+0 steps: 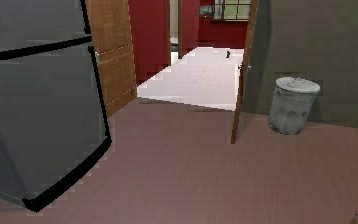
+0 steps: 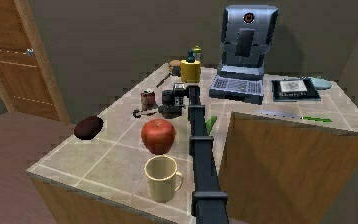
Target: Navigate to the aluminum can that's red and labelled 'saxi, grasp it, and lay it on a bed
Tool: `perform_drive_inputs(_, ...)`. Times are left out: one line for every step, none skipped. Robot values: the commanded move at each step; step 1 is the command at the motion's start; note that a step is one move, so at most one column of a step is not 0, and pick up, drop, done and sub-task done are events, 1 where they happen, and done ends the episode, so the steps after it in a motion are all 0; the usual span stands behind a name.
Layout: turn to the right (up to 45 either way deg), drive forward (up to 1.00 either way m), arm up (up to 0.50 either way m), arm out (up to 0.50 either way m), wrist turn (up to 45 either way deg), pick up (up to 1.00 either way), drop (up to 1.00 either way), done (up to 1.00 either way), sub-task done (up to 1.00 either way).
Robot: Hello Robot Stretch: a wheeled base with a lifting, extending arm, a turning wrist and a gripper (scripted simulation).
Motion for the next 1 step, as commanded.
perform_drive_inputs(0.0, 0.00, 0.00, 0.00, 0.0, 1.00, 0.00, 0.00, 0.00)
